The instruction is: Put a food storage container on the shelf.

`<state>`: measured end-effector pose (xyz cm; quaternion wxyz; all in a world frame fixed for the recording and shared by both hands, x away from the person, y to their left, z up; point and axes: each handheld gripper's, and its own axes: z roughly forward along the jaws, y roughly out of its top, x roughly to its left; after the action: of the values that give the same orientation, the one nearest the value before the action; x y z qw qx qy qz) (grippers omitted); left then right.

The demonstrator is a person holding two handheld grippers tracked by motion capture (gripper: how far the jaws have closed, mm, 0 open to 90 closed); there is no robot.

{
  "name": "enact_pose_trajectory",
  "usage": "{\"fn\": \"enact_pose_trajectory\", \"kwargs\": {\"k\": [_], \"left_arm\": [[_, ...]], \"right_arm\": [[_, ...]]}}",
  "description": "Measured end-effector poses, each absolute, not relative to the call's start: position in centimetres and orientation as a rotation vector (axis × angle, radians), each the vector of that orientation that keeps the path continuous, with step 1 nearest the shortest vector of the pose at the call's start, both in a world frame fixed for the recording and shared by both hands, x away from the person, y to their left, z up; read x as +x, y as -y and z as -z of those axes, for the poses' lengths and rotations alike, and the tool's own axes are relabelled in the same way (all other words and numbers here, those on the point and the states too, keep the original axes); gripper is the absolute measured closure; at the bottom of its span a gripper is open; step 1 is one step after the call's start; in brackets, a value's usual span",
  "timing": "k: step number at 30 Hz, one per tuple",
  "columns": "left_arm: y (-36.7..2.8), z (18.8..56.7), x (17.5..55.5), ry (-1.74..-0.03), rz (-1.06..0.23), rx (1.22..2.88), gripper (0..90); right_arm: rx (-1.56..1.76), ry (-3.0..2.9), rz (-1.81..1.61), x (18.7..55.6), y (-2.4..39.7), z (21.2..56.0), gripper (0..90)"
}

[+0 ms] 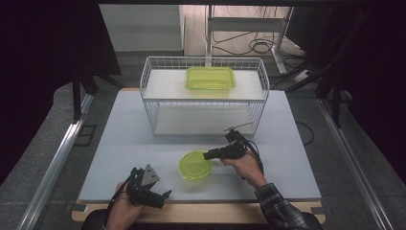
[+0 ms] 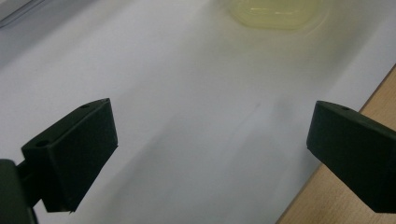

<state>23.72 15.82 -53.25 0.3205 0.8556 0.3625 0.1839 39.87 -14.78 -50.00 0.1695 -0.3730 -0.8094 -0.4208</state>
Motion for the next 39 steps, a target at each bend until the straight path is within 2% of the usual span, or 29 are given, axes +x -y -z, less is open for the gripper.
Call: {"fn": "enact_pose_trajectory", "kwargs": {"k": [3,6,9,17,39], "left_arm": [[-15.8,53.2,23.7,-0.951,-0.484,2.250,1.8],[-15.8,53.2,23.7,-0.948,-0.485,2.249,1.9],[-15.8,53.2,23.7,-0.946,-0.488,2.252,1.9],[-15.9,53.2,23.6,-0.947,-0.492,2.247,2.0],[-16.1,53.0,23.7,-0.969,-0.492,2.223,1.5]], "right_arm": [[-1.057,2.262,1.158,40.0,14.4,50.2,65.3],[-1.080,2.211,1.136,40.2,14.3,50.2,77.7],[-1.085,2.182,1.122,40.3,14.4,50.2,79.7],[-1.106,2.137,1.140,39.9,14.7,49.7,81.1],[-1.170,2.040,1.365,40.3,18.3,44.9,81.1]]}}
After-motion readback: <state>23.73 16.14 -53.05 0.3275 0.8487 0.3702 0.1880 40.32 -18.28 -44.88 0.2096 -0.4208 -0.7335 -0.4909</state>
